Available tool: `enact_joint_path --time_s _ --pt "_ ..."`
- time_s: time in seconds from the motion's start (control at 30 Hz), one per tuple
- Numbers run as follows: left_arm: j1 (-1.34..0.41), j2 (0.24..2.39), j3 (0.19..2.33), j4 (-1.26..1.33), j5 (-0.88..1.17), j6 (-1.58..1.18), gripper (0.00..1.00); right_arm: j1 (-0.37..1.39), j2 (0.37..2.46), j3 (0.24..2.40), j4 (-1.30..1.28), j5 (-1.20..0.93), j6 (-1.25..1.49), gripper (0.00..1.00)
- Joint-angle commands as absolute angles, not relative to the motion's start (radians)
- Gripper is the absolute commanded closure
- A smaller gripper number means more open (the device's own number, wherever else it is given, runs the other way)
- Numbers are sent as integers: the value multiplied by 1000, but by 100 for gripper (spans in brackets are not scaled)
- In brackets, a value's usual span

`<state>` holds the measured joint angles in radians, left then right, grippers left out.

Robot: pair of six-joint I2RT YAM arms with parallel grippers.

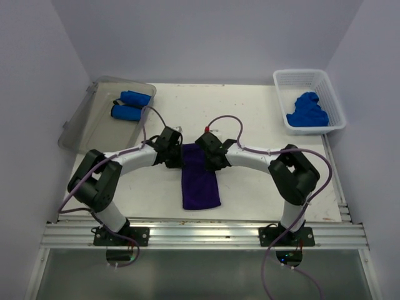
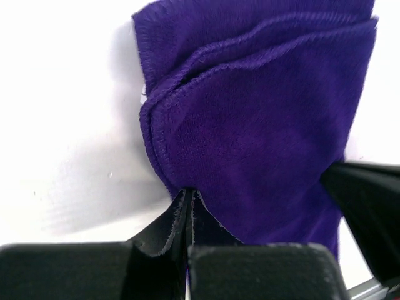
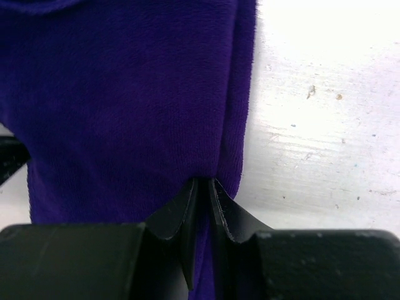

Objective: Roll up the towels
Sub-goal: Fold the towel

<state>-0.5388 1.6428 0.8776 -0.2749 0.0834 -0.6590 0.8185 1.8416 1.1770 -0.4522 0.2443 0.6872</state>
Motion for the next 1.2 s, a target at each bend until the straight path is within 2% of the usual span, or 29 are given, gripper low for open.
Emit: enact_joint_path --time_s 0.0,0.07,0.13,0.17,0.2,0.23,0.3,0.37,0.4,0.5,0.7,0.83,1.0,1.17 --pt "-535 1646 969 -278 46 -597 100 810 1780 1187 -494 285 684 84" --pt "-537 1597 982 -311 48 -595 100 810 1717 1167 -482 285 686 83" --pt "-541 1524 964 -347 60 -598 99 813 1628 1134 -477 287 686 76" --pt "-546 1497 951 -353 69 -610 96 813 1605 1102 -476 281 686 73" --pt "-551 1470 933 -356 93 -617 86 815 1556 1083 -472 264 695 73" --pt "-563 1415 893 -354 106 -626 82 818 1536 1065 -472 256 699 73" --pt "-584 1365 855 -357 121 -664 81 836 1476 1014 -474 244 716 75" --pt "-627 1300 798 -354 127 -718 85 870 1436 976 -466 235 733 79" --pt "-644 1281 778 -335 138 -739 91 880 1422 945 -466 221 753 81" --pt "-704 1235 709 -298 170 -805 100 926 1378 885 -453 190 795 83" --pt "-782 1206 583 -229 245 -853 100 971 1405 805 -397 126 830 85" --pt "-788 1204 466 -180 218 -864 100 976 1436 755 -362 123 839 85" --pt "-788 1261 442 -172 177 -851 100 976 1470 716 -359 153 847 85" --pt "-788 1207 488 -247 141 -842 100 988 1405 719 -383 167 856 85"
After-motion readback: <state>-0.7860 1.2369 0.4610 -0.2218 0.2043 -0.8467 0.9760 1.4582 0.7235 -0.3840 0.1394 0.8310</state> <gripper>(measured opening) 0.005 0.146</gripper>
